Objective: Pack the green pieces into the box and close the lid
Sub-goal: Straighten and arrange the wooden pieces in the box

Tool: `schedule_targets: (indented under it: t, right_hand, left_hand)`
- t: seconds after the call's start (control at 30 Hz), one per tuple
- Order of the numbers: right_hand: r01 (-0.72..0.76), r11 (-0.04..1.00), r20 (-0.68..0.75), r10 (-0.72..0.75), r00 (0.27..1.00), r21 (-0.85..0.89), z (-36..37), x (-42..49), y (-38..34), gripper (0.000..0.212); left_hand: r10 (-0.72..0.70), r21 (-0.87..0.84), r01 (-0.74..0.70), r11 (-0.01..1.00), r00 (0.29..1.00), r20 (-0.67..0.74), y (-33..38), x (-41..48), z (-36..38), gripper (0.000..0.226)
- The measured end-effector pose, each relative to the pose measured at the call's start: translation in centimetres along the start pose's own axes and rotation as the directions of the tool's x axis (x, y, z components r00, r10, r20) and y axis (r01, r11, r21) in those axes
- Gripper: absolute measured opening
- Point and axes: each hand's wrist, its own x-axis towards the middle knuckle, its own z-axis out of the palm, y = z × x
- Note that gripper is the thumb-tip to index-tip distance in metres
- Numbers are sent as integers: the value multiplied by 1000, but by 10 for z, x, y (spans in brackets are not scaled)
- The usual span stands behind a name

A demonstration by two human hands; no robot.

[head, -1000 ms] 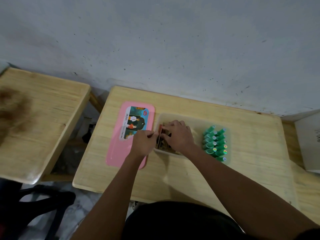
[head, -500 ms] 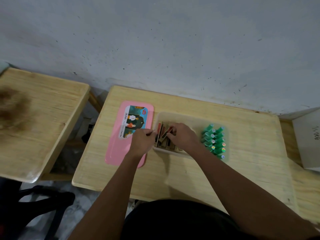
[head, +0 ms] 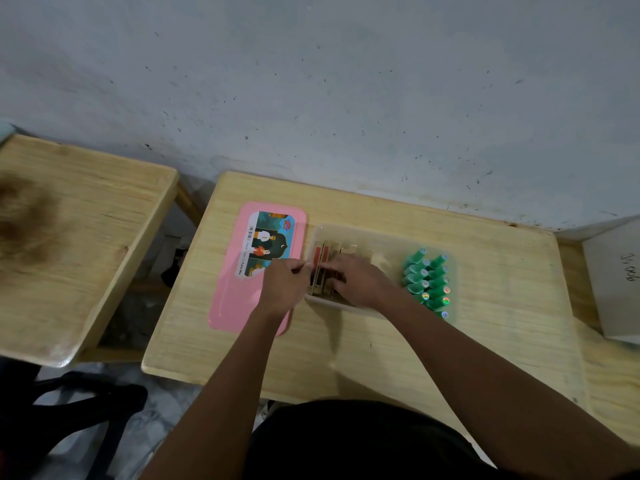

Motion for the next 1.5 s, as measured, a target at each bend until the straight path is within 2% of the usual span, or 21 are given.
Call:
schedule_targets:
  t: [0.07,0.17,0.27,0.53,0.63,0.7,0.8,0.93,1.2,1.5]
  right_hand:
    - [-7,1000,-34,6,999,-7,1,-2,2,47]
    - [-112,994,-120,112,986,7,6,-2,2,57]
    - [-144,989,-165,146,976,24,10,3,-2,63]
    - [-120,992,-110,123,986,28,10,5,1,60]
    - [-136,991,-149,137,979,12,5,3,7,55]
    - [-179,984,-169,174,970,-19,1,3,9,59]
    - [-184,981,-104,178,979,-55,-3,7,8,71]
    - [-203,976,-65,199,978,-75,-7,14,6,75]
    - [-258,960,11,261,965,-112,-7,21,3,75]
    - [-255,960,-85,265,960,116,-8,14,4,50]
  left_hand:
    - [10,-1,-10,1000,1000,-6,0,0,0,23]
    - [13,5,-13,1000,1000,-17,1,0,1,24]
    - [16,3,-16,1000,999,-30,0,-1,2,25]
    - [11,-33,-13,999,999,-46,-1,0,3,23]
    - [11,-14,-11,1000,999,-36,0,0,2,25]
    - [10,-9,-10,1000,999,-33,0,0,2,27]
    - [2,-15,-3,1000,1000,-23,-1,0,2,27]
    - [4,-12,-4,1000,1000,-26,-1,0,2,27]
    - [13,-22,-14,1000,1000,-27,0,-2,2,25]
    - [18,-10,-18,1000,999,-33,1,-2,1,25]
